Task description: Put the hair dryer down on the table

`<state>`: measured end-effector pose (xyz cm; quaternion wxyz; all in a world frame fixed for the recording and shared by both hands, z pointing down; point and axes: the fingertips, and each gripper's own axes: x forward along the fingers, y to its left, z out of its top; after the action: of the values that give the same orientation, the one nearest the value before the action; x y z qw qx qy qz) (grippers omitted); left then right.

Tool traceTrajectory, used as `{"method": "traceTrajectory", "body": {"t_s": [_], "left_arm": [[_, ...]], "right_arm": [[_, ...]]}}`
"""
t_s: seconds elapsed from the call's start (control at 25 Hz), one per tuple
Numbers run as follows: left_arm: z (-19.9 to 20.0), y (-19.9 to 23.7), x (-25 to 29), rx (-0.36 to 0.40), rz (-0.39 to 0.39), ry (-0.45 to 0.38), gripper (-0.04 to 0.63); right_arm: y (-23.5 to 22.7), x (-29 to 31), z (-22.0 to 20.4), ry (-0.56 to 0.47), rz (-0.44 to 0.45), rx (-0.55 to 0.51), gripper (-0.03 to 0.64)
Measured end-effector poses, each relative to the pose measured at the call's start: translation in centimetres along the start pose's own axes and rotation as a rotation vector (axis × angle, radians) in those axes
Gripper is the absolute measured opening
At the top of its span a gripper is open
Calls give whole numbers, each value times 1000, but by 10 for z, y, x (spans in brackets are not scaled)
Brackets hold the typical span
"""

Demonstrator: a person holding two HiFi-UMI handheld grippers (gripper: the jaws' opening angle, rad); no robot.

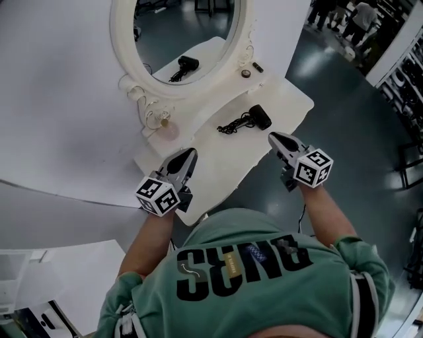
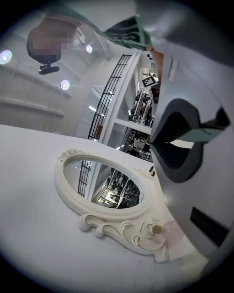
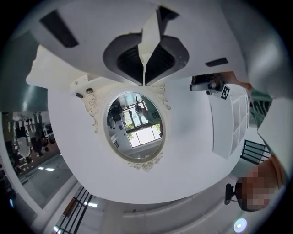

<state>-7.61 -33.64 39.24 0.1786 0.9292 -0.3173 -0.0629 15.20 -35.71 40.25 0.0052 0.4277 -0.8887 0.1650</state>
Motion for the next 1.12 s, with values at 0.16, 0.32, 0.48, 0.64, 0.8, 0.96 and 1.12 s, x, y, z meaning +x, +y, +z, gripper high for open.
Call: {"method": "traceTrajectory", "body": {"t_s": [0.16, 0.32, 0.48, 0.64, 0.8, 0.96, 1.12], "left_arm": [[2, -14, -12, 14, -1, -10, 9], [4, -21, -23, 19, 1, -20, 9], [2, -25, -30, 22, 7, -24, 9], [3, -26, -35, 21, 14, -32, 9], [2, -25, -38, 19, 18, -33, 9], [1, -26, -43, 16, 22, -37, 9], [-2, -27, -45, 13, 22, -35, 9]], "right_arm": [[11, -17, 3, -23, -24, -30, -5], [21, -26, 4, -22, -24, -53, -6], [22, -33, 3, -25, -29, -47, -6], [20, -34, 2, -17, -40, -23, -6], [24, -31, -1, 4, -31, -39, -6], [29, -30, -2, 14, -21, -59, -6], [31, -28, -3, 21, -20, -71, -6]]}}
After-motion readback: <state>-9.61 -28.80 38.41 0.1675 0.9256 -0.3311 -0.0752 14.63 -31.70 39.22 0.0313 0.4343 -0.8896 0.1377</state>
